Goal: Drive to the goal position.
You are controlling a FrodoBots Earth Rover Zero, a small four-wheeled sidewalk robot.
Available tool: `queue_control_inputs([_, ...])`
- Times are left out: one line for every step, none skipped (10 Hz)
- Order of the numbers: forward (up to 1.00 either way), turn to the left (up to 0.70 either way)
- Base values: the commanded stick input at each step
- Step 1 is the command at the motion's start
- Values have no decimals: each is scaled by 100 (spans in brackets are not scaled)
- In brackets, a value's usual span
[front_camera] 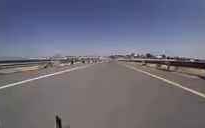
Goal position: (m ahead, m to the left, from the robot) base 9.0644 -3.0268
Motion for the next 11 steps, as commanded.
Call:
queue_control_inputs([100, 0])
queue_control_inputs([100, 0])
queue_control_inputs([100, 0])
queue_control_inputs([100, 0])
queue_control_inputs([100, 0])
queue_control_inputs([100, 0])
queue_control_inputs([100, 0])
queue_control_inputs([100, 0])
queue_control_inputs([100, 0])
queue_control_inputs([100, 0])
queue_control_inputs([100, 0])
